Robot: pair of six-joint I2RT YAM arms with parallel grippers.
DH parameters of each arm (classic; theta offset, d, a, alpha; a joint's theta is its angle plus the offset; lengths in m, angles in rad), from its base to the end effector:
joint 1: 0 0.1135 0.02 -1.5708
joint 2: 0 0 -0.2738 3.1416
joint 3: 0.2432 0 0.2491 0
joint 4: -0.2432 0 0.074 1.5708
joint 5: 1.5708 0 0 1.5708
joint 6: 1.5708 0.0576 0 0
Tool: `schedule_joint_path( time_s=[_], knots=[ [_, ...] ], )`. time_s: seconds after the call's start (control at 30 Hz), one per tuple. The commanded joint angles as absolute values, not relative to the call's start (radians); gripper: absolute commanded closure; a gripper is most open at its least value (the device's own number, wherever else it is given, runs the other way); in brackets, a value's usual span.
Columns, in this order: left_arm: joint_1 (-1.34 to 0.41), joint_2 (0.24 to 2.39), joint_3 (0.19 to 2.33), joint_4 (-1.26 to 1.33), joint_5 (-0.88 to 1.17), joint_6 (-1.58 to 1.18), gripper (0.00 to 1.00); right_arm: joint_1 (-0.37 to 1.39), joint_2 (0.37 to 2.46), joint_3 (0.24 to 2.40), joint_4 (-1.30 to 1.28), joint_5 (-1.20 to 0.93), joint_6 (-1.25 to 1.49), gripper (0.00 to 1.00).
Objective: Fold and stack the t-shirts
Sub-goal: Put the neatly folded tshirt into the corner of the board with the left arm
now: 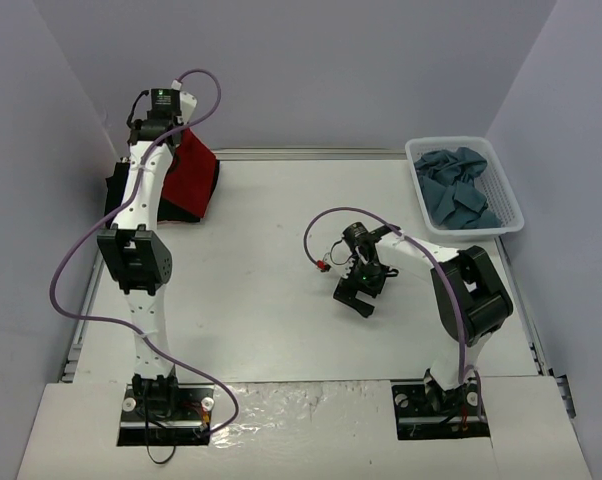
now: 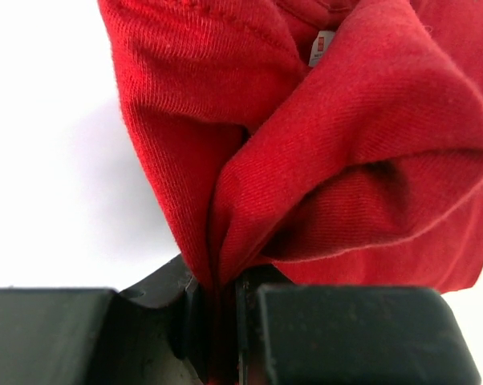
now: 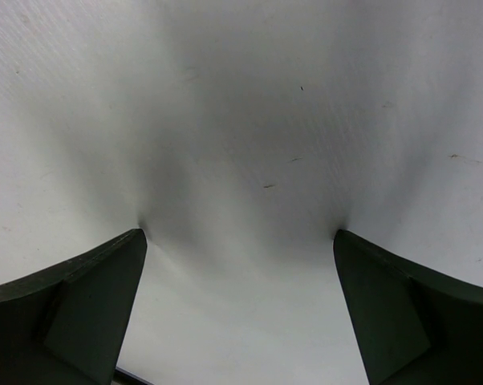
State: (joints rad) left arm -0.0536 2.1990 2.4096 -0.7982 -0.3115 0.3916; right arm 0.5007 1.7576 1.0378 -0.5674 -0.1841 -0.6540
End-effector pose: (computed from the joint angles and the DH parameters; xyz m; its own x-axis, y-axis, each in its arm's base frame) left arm 0.5122 -0.0098 0.3728 -0.5894 0.3955 -0.7044 0.0230 0.8799 0.4747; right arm 0.2833 0.1671 0.1429 -0.3540 -0.8755 -0.3290 -0.9226 0.3846 -0.0307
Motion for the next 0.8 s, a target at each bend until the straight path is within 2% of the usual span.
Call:
schedule_joint_path(
  time_s=[0.0, 0.23, 0.33, 0.37, 0.4, 0.57, 0.77],
  knots=[
    [-0.034, 2.148, 2.427, -0.727, -0.345, 0.42, 0.98, 0.472, 1.85, 0.985, -0.594, -0.224, -0.65, 0.0],
    [-0.014, 2.171, 2.408, -0.696, -0.356, 0.429, 0.97, 0.448, 1.864, 0.983, -0.594, -0.21, -0.643, 0.0],
    [-0.011, 2.175, 2.381, -0.66, -0.383, 0.452, 0.93, 0.442, 1.876, 0.982, -0.594, -0.21, -0.641, 0.0],
    [-0.009, 2.177, 2.364, -0.649, -0.391, 0.456, 0.91, 0.44, 1.876, 0.982, -0.594, -0.21, -0.64, 0.0],
    [-0.005, 2.177, 2.353, -0.628, -0.397, 0.459, 0.82, 0.439, 1.878, 0.982, -0.594, -0.21, -0.64, 0.0],
    [-0.005, 2.171, 2.258, -0.526, -0.455, 0.495, 0.66, 0.422, 1.876, 0.983, -0.595, -0.216, -0.634, 0.0],
    [0.038, 2.183, 2.209, -0.377, -0.578, 0.54, 0.58, 0.391, 1.856, 0.98, -0.595, -0.229, -0.635, 0.0]
  ],
)
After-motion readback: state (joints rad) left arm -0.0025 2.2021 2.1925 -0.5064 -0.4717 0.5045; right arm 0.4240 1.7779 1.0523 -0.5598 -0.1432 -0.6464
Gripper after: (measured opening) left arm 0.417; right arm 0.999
